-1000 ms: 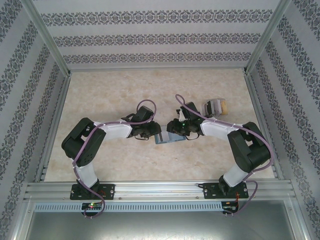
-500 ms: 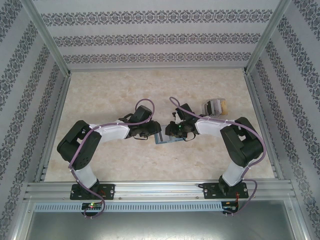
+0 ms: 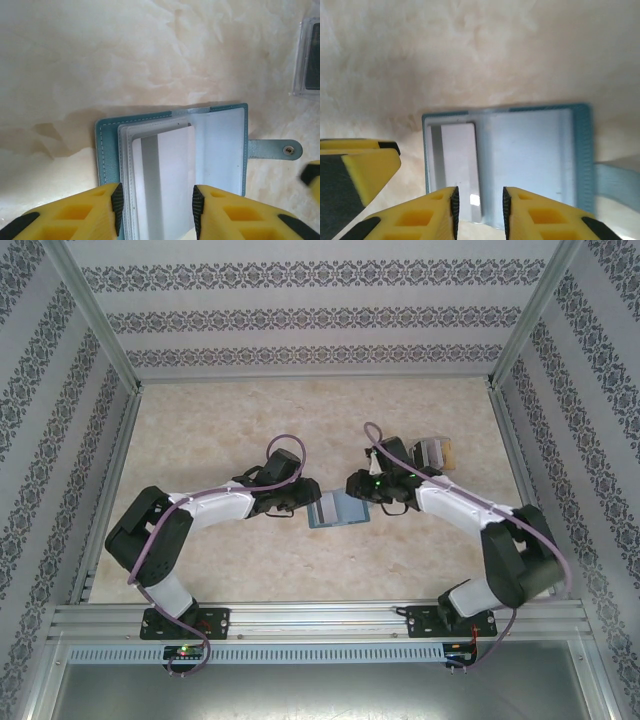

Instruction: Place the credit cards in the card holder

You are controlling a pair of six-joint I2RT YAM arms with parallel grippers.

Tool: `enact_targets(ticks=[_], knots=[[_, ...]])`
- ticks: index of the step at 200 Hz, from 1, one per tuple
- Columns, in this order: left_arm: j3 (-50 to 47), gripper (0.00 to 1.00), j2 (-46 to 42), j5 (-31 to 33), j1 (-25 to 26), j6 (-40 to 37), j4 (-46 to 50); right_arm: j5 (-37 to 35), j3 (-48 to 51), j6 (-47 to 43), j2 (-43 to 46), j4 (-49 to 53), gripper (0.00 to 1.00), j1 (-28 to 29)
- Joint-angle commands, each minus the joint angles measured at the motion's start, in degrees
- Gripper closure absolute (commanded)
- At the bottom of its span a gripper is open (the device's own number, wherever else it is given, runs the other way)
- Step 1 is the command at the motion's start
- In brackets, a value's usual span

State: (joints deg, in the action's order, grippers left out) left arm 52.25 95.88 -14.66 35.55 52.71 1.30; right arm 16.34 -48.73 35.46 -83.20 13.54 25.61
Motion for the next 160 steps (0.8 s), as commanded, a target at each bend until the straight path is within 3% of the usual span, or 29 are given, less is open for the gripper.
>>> enact_targets(ticks=[1, 29, 59, 112, 160], knots=[[1.14, 0.55, -1.29, 0.60, 0.27, -1.09, 1.83, -7.16, -0.34, -4.54, 4.14, 6.09, 0.67, -2.19], [2.10, 0.53, -1.34, 0.09, 0.27, -1.51, 2.43, -8.41, -1.86, -8.01, 7.17, 8.95, 0.63, -7.83], [2.98, 0.49, -1.49, -0.10, 0.56, -1.71, 2.96, -9.87, -6.88, -12.28, 4.36, 14.14, 0.63, -13.10], [4.50, 0.45, -0.96, -1.38, 1.28, -2.60, 3.44, -21.59, -18.97, -18.71, -5.61, 24.87, 0.65, -14.56], [5.30, 0.33, 0.44, 1.72, 1.54, -1.46, 7.28, -6.86, -18.63, -18.09, -10.08, 22.59, 0.63, -14.28]])
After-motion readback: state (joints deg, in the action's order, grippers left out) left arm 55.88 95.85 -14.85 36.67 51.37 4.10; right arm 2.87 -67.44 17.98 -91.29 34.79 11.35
